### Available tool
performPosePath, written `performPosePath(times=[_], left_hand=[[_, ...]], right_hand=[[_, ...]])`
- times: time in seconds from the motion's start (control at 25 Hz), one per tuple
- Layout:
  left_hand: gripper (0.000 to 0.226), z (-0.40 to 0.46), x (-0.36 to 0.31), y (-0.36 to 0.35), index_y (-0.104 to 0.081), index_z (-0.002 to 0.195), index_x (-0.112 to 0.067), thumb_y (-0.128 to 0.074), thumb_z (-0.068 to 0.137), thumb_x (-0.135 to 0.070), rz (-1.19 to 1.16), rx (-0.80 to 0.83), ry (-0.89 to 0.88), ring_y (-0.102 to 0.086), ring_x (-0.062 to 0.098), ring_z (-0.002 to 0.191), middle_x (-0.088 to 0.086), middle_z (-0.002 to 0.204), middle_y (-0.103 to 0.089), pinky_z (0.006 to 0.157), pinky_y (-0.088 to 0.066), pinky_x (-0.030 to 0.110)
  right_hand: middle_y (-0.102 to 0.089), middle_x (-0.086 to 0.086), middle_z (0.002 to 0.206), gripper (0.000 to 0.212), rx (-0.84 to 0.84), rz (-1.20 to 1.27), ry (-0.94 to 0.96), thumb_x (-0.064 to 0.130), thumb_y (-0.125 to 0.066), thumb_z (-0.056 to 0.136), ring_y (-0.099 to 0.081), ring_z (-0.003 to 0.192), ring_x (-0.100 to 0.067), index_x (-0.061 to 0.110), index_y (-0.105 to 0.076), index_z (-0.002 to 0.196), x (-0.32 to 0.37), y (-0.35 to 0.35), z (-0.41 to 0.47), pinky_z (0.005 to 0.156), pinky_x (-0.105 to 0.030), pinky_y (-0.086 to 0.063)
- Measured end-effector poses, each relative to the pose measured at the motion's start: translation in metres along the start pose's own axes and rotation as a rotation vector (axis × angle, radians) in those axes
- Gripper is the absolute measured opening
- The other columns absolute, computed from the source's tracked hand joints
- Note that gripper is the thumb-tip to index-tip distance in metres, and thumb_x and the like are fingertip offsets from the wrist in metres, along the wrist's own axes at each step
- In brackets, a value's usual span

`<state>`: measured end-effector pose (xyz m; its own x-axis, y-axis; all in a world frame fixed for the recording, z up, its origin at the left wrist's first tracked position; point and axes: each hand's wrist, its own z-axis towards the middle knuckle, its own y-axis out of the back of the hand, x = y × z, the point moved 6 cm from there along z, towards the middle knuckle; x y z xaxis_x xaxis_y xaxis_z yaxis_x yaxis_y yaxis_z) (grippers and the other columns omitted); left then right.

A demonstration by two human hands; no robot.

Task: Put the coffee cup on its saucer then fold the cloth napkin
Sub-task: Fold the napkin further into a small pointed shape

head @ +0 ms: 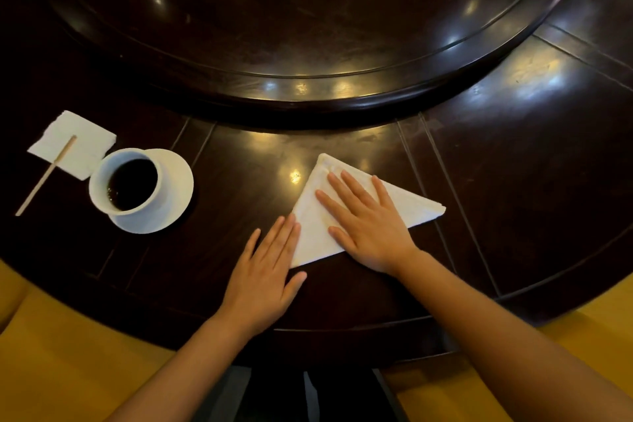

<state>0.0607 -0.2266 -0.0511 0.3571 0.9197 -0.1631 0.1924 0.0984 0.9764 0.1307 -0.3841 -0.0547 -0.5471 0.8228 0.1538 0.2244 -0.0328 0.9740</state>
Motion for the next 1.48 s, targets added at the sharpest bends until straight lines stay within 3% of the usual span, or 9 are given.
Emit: performPosePath(times=[0.36,0.52,0.72,1.0,1.16,1.24,1.32,1.4,1.48], left_hand=[[0.069,-0.068,-0.049,-0.009,-0.025,0.145,-0.01,-0.019,0.094,-0.056,-0.032,0.141,-0.153,-0.009,0.017,0.143,0.007,0.153,-0.024,0.108,-0.012,0.046],[0.058,-0.037,-0.039,0.015,-0.03,0.144,-0.014,-0.029,0.095,-0.045,-0.147,-0.009,-0.233,-0.022,0.017,0.141,0.006,0.151,-0.031,0.113,-0.012,0.043],[0.067,0.061,-0.02,0.019,0.001,0.148,-0.022,-0.018,0.091,-0.054,0.019,-0.009,-0.029,0.01,0.017,0.143,0.006,0.158,0.002,0.113,0.006,0.044],[0.07,0.082,-0.014,0.0,-0.001,0.148,-0.021,-0.018,0.09,-0.056,0.036,-0.008,0.003,0.01,0.017,0.143,0.006,0.158,0.0,0.112,0.006,0.041],[0.07,0.082,-0.017,0.005,0.005,0.148,-0.02,-0.019,0.092,-0.055,0.017,0.04,0.016,0.017,0.017,0.141,0.006,0.158,0.009,0.111,0.012,0.038],[0.067,0.08,-0.017,0.016,-0.001,0.148,-0.018,-0.025,0.094,-0.05,-0.118,0.032,0.023,0.011,0.016,0.143,0.005,0.158,0.004,0.113,0.007,0.036],[0.057,0.079,-0.004,0.04,-0.027,0.145,-0.016,-0.036,0.095,-0.042,-0.472,-0.116,0.146,-0.019,0.015,0.14,0.004,0.153,-0.026,0.113,-0.017,0.03],[0.039,0.08,0.023,0.055,-0.057,0.123,-0.02,-0.037,0.095,-0.039,-0.918,-0.191,0.385,-0.053,0.01,0.116,-0.003,0.125,-0.061,0.093,-0.042,0.021],[0.044,0.085,0.033,0.051,-0.068,0.098,-0.021,-0.029,0.099,-0.042,-1.227,0.111,0.571,-0.067,0.01,0.092,-0.003,0.098,-0.073,0.073,-0.05,0.022]], right_hand=[[0.003,0.001,0.156,0.057,0.08,-0.102,0.513,0.051,-0.018,0.096,0.011,0.143,-0.02,0.032,0.001,0.147,-0.009,0.006,0.018,0.113,-0.046,0.014],[-0.001,-0.001,0.157,0.059,0.082,-0.108,0.561,0.05,-0.024,0.095,0.007,0.143,-0.02,0.03,-0.005,0.147,-0.007,0.011,0.02,0.114,-0.05,0.009],[-0.01,-0.007,0.156,0.06,-0.114,-0.03,0.132,0.045,-0.022,0.095,0.0,0.144,-0.02,0.02,-0.005,0.146,-0.031,0.023,0.006,0.113,-0.049,0.006],[0.004,0.004,0.156,0.064,-0.053,0.068,-0.384,0.055,-0.013,0.093,0.014,0.14,-0.008,0.024,0.009,0.144,-0.109,0.015,-0.034,0.111,-0.049,0.011],[-0.018,-0.001,0.156,0.066,-0.156,0.125,-0.483,0.056,-0.027,0.092,0.003,0.142,-0.014,0.017,-0.021,0.145,-0.112,0.023,-0.032,0.109,-0.05,0.012],[-0.041,-0.006,0.145,0.058,-0.247,0.13,-0.511,0.05,-0.05,0.087,-0.017,0.141,-0.022,0.014,-0.045,0.132,-0.11,0.034,-0.024,0.11,-0.053,0.003],[-0.054,-0.008,0.126,0.046,-0.308,0.168,-0.538,0.042,-0.067,0.078,-0.034,0.13,-0.027,0.016,-0.055,0.114,-0.111,0.043,-0.018,0.111,-0.056,-0.009],[-0.058,-0.005,0.106,0.038,-0.33,0.205,-0.555,0.036,-0.072,0.073,-0.047,0.112,-0.027,0.018,-0.054,0.101,-0.112,0.049,-0.015,0.106,-0.052,-0.023],[-0.056,0.002,0.091,0.033,-0.325,0.246,-0.552,0.03,-0.073,0.074,-0.053,0.095,-0.023,0.019,-0.051,0.096,-0.108,0.053,-0.012,0.097,-0.045,-0.028]])
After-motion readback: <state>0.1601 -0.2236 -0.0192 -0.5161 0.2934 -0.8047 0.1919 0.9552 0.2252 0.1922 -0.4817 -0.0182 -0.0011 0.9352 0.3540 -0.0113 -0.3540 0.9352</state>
